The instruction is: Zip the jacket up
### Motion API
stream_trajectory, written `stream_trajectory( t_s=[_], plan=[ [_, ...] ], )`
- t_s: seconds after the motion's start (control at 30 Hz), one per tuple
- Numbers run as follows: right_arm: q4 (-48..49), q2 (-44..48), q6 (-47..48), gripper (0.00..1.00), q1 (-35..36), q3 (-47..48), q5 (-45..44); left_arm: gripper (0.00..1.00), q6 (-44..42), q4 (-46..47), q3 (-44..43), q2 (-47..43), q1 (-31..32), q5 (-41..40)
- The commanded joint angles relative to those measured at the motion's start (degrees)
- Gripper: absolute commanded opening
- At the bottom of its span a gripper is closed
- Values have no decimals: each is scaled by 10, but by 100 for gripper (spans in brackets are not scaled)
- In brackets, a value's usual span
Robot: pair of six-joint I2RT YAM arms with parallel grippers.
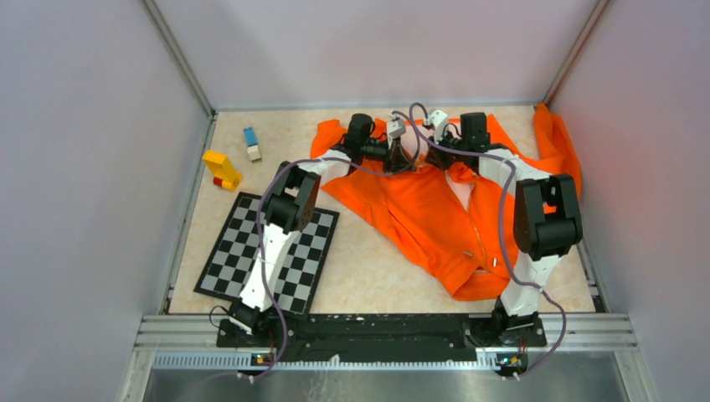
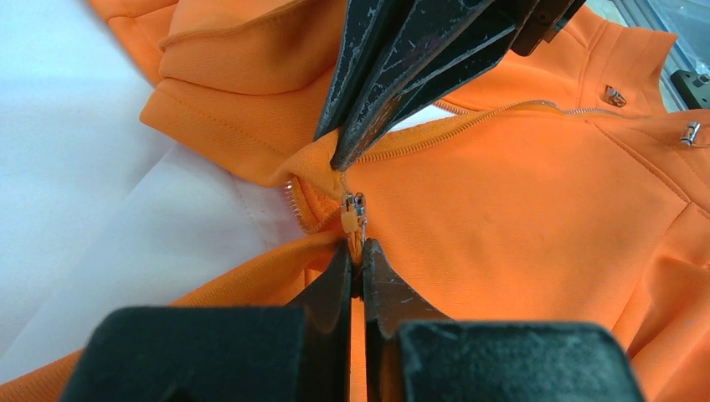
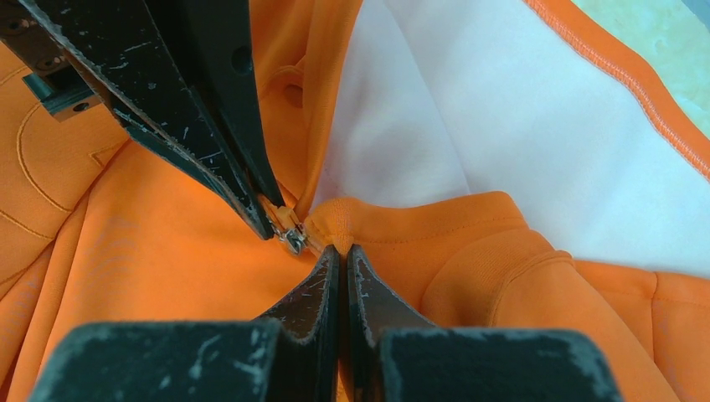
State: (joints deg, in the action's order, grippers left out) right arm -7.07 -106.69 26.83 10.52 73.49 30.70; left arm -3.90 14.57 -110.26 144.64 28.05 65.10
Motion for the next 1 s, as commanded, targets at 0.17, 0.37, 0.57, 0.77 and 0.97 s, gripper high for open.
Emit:
stream_trajectory(
  t_s=[0.17, 0.37, 0.57, 0.77, 0.97],
  plan=[
    [0, 12, -4, 0, 16, 8, 25, 0, 17, 16, -25, -13, -1, 0],
    [-2, 17, -16, 0, 16, 14, 43, 0, 19, 12, -26, -13, -1, -3],
    [-6, 21, -22, 0, 16, 17, 56, 0, 17, 7, -27, -12, 0, -9],
    [-3, 23, -32, 0, 15, 18, 57, 0, 21, 3, -28, -11, -1, -19],
    [7, 22, -41, 0, 15, 16, 50, 0, 71, 37, -24, -8, -1, -28]
  ],
)
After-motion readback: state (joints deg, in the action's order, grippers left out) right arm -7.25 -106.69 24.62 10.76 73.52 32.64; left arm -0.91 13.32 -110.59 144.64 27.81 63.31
